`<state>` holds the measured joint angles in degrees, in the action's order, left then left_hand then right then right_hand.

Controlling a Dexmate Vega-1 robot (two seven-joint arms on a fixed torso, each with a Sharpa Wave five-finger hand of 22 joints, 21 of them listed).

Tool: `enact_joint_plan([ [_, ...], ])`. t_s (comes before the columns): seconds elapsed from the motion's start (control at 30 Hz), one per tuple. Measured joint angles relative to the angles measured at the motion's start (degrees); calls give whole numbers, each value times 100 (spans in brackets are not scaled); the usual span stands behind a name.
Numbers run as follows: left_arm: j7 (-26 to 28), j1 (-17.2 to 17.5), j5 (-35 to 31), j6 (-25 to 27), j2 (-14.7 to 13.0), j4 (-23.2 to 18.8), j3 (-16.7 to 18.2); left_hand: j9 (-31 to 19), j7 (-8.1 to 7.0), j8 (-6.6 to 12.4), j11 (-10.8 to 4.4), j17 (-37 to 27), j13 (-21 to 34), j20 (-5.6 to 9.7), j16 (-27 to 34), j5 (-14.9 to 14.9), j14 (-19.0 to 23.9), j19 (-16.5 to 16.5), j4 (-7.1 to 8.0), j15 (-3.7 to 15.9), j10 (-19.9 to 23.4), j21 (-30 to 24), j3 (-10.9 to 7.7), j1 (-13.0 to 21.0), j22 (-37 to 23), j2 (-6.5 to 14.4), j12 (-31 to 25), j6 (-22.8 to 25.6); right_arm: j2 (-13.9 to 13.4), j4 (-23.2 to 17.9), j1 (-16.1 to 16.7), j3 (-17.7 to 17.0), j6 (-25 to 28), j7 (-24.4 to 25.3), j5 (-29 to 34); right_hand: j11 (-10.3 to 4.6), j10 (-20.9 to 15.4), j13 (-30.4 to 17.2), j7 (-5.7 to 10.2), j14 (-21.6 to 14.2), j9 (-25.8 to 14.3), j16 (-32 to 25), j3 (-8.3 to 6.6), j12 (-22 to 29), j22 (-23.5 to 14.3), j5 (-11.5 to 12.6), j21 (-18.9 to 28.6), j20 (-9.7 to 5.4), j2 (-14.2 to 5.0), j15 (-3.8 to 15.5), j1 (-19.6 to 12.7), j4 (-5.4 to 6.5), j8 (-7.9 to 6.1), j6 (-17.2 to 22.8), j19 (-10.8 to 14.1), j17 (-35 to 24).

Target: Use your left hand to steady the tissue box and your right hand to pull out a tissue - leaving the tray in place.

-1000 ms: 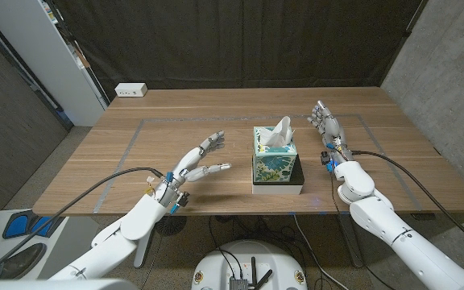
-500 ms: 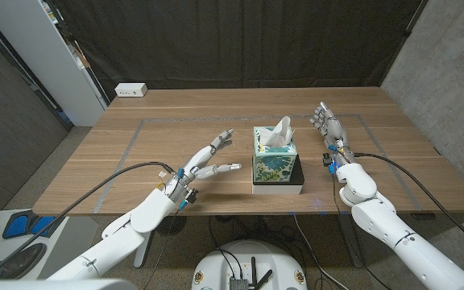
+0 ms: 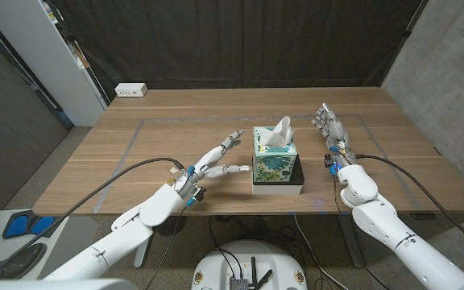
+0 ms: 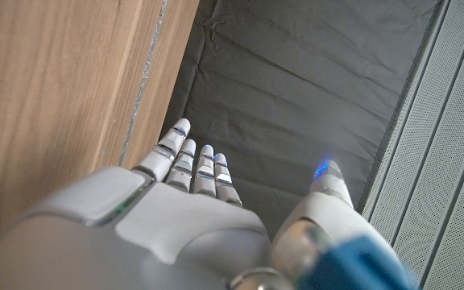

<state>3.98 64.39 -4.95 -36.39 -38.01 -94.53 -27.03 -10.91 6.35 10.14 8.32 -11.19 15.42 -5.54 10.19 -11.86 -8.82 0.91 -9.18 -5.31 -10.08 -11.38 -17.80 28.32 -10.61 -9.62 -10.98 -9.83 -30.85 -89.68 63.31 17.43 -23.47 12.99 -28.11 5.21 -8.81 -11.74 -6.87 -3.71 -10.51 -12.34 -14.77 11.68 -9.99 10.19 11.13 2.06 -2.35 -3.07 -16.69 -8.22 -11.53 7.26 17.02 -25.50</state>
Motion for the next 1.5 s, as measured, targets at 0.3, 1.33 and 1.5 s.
enact_joint_plan([
  [0.3, -71, -161, 55, -5, 75, 97, -151, 0, 0, 161, 6, 28, -53, 359, 174, 0, 463, -521, -31, 72, 117, -113, 62, -30, 22, -30, -224, 0, -5, 17, 25, -38, -16, -16, -20, 0, 0, 0, 0, 0, 0, 0, 0, 0, 0, 0, 0, 0, 0, 0, 0, 0, 0, 0, 0, 0],
  [1.33, 31, -463, -174, 172, 280, 196, -493, 27, 39, 322, -129, 53, -132, 433, 213, -1, 889, -801, -78, 226, 579, -112, 14, 202, 48, 118, -343, 523, -53, 30, 126, -132, -81, -61, -108, 0, 0, 0, 0, -32, 0, 0, 0, 0, 0, 0, 0, 0, 0, -32, 0, 0, 0, 0, 1, 27],
  [1.5, 67, -469, -192, 214, 286, 177, -523, 27, 42, 387, -216, 53, -181, 629, 262, -1, 1123, -997, -77, 318, 824, -156, -34, 337, 48, 151, -407, 823, -66, 28, 132, -144, -81, -75, -120, 0, 0, 0, 0, -32, 0, 0, 0, 0, 0, 0, 0, 0, 0, -32, 0, 0, 0, 0, 1, 27],
])
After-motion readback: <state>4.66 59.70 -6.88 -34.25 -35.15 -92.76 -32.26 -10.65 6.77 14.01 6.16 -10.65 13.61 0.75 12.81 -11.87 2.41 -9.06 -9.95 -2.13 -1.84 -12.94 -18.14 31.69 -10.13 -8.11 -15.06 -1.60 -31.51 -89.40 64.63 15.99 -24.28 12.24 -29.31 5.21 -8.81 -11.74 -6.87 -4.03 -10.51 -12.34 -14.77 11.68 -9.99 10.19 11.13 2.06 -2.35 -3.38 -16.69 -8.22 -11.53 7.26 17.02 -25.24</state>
